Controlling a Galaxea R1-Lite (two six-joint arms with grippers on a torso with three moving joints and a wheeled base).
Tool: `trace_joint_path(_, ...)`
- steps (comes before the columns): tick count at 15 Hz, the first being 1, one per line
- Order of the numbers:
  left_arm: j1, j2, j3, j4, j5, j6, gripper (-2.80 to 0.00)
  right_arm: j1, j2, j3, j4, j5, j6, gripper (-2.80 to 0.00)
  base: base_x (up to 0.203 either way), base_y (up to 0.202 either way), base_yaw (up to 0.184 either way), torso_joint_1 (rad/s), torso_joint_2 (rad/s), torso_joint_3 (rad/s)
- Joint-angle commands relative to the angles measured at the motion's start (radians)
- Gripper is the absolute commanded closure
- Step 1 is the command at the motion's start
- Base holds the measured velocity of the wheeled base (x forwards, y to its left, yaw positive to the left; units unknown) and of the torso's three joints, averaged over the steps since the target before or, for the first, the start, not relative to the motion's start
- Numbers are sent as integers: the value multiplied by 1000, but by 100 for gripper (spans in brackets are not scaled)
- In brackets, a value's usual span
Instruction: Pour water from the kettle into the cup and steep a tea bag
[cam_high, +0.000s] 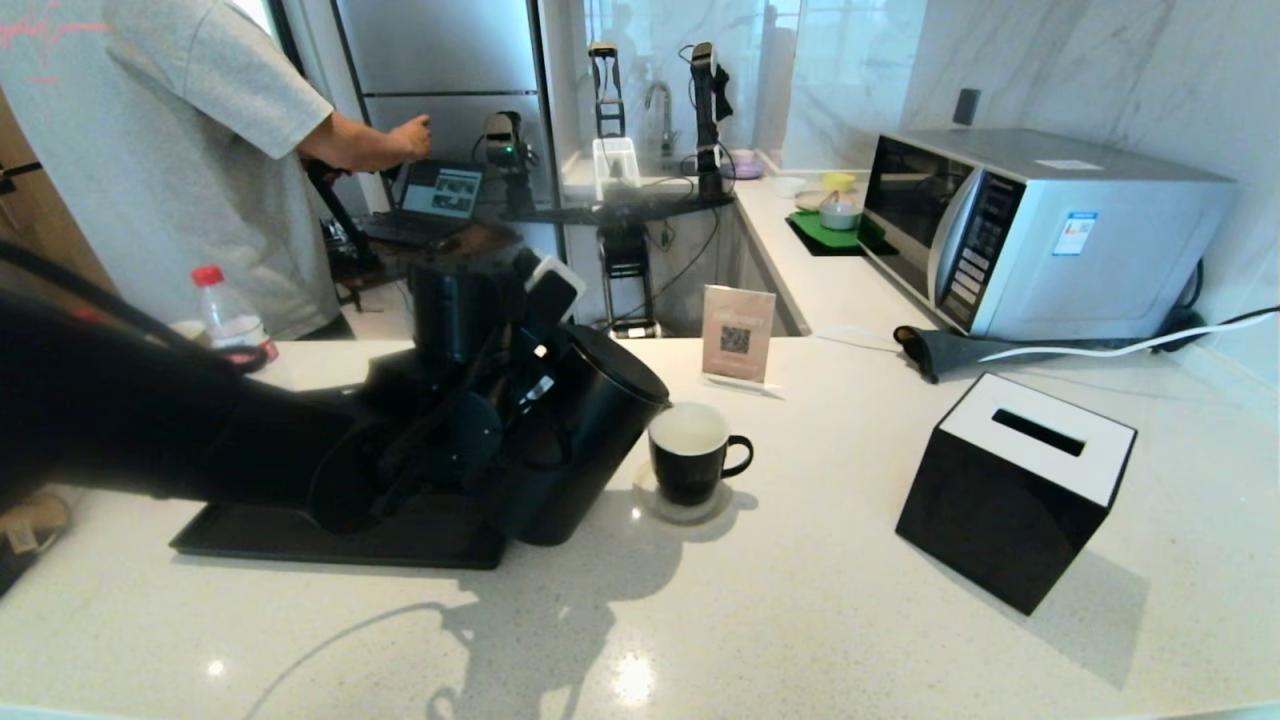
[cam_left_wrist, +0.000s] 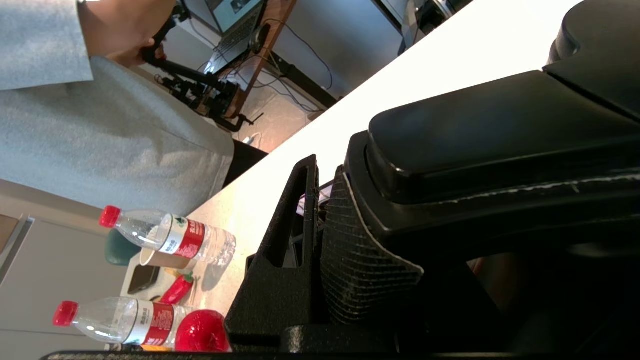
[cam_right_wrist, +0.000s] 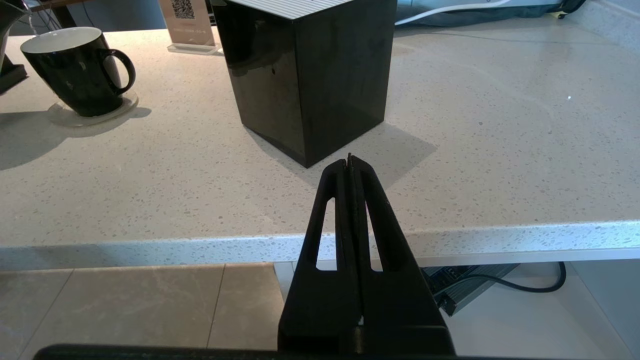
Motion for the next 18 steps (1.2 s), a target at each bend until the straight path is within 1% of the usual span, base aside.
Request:
trace_joint_path(1, 0, -6, -6, 11, 4, 9, 0, 0, 0, 0, 0, 0, 0, 0, 0, 0, 0, 0, 0, 0)
trace_joint_path(4, 1, -6, -12, 18, 4, 25, 0, 1, 0, 0, -1, 0, 0, 0, 0, 0, 0, 0, 0, 0)
trace_joint_path(7, 1, -7, -36, 49, 4, 37, 0, 1, 0, 0, 0, 0, 0, 0, 0, 0, 0, 0, 0, 0)
trace_joint_path(11, 1, -4, -58, 81, 4, 39, 0, -1, 0, 0, -1, 0, 0, 0, 0, 0, 0, 0, 0, 0)
trace_joint_path(18, 1, -1, -69, 96, 4, 40, 0, 1, 0, 0, 0, 0, 0, 0, 0, 0, 0, 0, 0, 0)
